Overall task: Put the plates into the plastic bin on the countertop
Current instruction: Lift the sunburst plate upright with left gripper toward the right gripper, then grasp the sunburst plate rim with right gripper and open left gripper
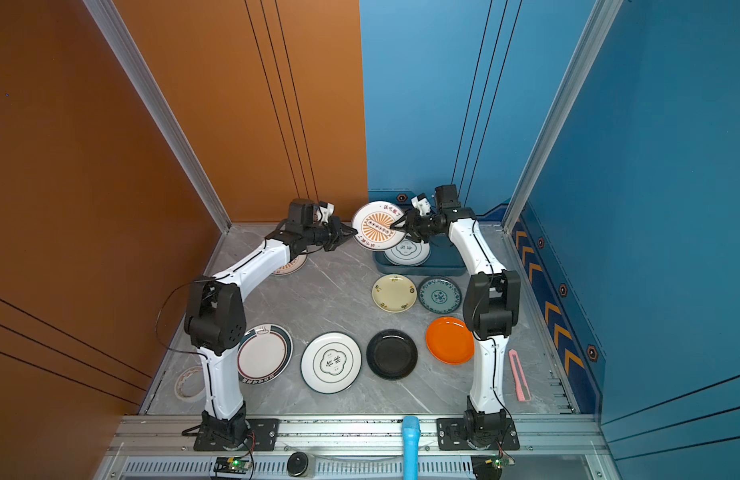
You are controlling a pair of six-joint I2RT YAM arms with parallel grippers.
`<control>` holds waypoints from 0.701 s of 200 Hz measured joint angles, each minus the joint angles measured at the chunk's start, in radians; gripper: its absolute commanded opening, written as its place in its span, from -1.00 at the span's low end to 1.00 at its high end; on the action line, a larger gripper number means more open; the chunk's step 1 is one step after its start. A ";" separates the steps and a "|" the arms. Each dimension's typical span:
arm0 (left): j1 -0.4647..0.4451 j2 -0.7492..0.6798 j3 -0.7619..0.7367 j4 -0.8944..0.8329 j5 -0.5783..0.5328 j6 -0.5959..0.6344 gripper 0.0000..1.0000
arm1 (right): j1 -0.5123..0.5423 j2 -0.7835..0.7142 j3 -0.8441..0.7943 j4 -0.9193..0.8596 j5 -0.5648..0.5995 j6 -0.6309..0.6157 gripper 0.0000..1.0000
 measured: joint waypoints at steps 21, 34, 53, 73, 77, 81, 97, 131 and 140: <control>-0.003 0.011 0.005 0.008 0.005 -0.006 -1.00 | -0.003 0.000 0.000 0.000 0.000 0.001 -0.42; -0.003 0.011 0.005 0.010 0.007 -0.008 -1.00 | -0.005 0.000 -0.002 0.000 0.001 0.001 -0.52; -0.003 0.011 0.012 0.010 0.008 -0.008 -1.00 | -0.007 0.000 -0.004 0.002 0.003 0.004 -0.64; -0.003 0.012 0.014 0.008 0.007 -0.013 -1.00 | -0.011 0.000 -0.004 0.003 -0.003 0.004 -0.80; -0.002 0.013 0.014 0.006 0.007 -0.016 -1.00 | -0.012 0.000 -0.004 0.005 -0.011 0.002 -0.82; -0.001 0.014 0.014 0.005 0.007 -0.020 -1.00 | -0.013 0.000 -0.004 0.008 -0.019 0.006 -0.84; 0.000 0.021 0.014 0.003 0.013 -0.027 -0.93 | -0.014 -0.001 -0.006 0.015 -0.030 0.003 -0.92; 0.000 0.023 0.014 -0.019 0.014 -0.014 -0.56 | -0.016 -0.008 -0.028 0.019 -0.038 0.004 -1.00; -0.002 0.024 0.014 -0.023 0.014 -0.006 -0.45 | -0.016 -0.015 -0.035 0.018 -0.022 0.004 -1.00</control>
